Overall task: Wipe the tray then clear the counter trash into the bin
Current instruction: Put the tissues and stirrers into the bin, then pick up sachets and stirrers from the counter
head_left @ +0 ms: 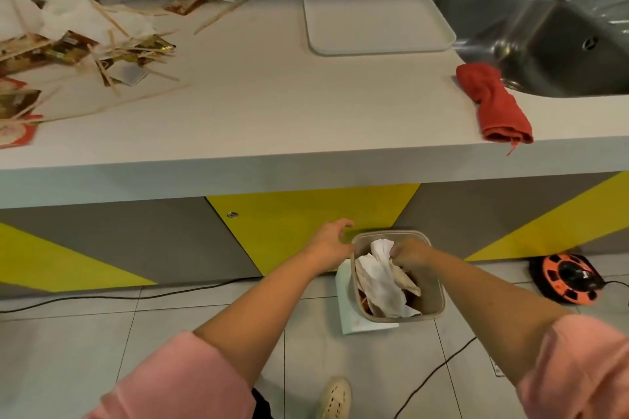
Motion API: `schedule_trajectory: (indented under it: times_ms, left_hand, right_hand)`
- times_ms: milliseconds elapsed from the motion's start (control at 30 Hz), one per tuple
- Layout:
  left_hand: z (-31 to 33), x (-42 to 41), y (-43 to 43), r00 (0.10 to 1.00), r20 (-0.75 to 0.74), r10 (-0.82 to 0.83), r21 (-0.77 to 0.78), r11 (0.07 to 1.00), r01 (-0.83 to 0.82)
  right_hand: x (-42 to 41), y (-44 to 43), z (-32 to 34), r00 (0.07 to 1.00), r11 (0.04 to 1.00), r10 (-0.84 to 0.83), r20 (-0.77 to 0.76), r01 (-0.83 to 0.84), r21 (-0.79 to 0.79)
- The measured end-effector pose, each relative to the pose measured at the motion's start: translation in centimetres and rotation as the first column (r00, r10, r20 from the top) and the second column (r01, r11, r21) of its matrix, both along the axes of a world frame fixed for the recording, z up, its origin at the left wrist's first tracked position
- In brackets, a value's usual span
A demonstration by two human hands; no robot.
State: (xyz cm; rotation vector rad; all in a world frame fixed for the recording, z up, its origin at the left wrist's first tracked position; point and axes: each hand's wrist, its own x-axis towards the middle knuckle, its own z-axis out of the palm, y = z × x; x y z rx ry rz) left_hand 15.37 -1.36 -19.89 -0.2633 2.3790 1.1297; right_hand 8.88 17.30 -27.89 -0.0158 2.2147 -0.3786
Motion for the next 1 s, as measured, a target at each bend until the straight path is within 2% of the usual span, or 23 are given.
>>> schedule_trajectory:
  times_ms: [67, 233, 367, 433, 567, 667, 800, 1000]
  left_hand:
    - [0.4, 0.0, -0.5, 1.000, -0.003, 0.005, 0.014, 1.000, -0.005]
    - [1.9, 0.0, -2.2, 1.000, -0.004, 0.025, 0.023, 0.999, -0.025]
    - [3.7, 0.0, -4.2, 0.990, 0.049, -0.130, -0.073, 0.988, 0.134]
    - [5.0, 0.3, -5.7, 0.970, 0.110, -0.215, -0.102, 0.969, 0.226]
    - [8.0, 0.6, -10.3, 0.957, 0.157, -0.245, -0.163, 0.949, 0.270]
    - [10.5, 0.9, -13.7, 0.972, 0.116, -0.206, -0.182, 0.957, 0.224]
    - [13.3, 1.5, -18.0, 0.997, -0.042, -0.070, -0.194, 0.979, 0.061]
    - [16.1, 2.7, -25.3, 0.946, -0.285, 0.156, -0.206, 0.954, -0.219]
  right_hand:
    - [0.1, -1.0, 1.7, 0.999, 1.000, 0.014, 0.046, -0.013, -0.009]
    - [0.0, -4.9, 6.2, 0.980, 0.984, 0.170, 0.106, -0.163, -0.068]
    - [0.4, -9.0, 9.3, 0.951, 0.950, 0.308, 0.017, -0.306, -0.061]
    - [0.6, -11.1, 10.9, 0.906, 0.905, 0.420, -0.051, -0.422, -0.045]
    - [1.1, -15.4, 14.9, 0.819, 0.817, 0.568, -0.081, -0.573, -0.066]
    - [1.8, -18.6, 18.7, 0.780, 0.770, 0.614, -0.122, -0.626, -0.125]
    - [2.5, -22.9, 22.9, 0.747, 0.732, 0.635, -0.199, -0.663, -0.156]
    - [1.6, -29.9, 26.2, 0.671, 0.676, 0.671, -0.316, -0.729, -0.112]
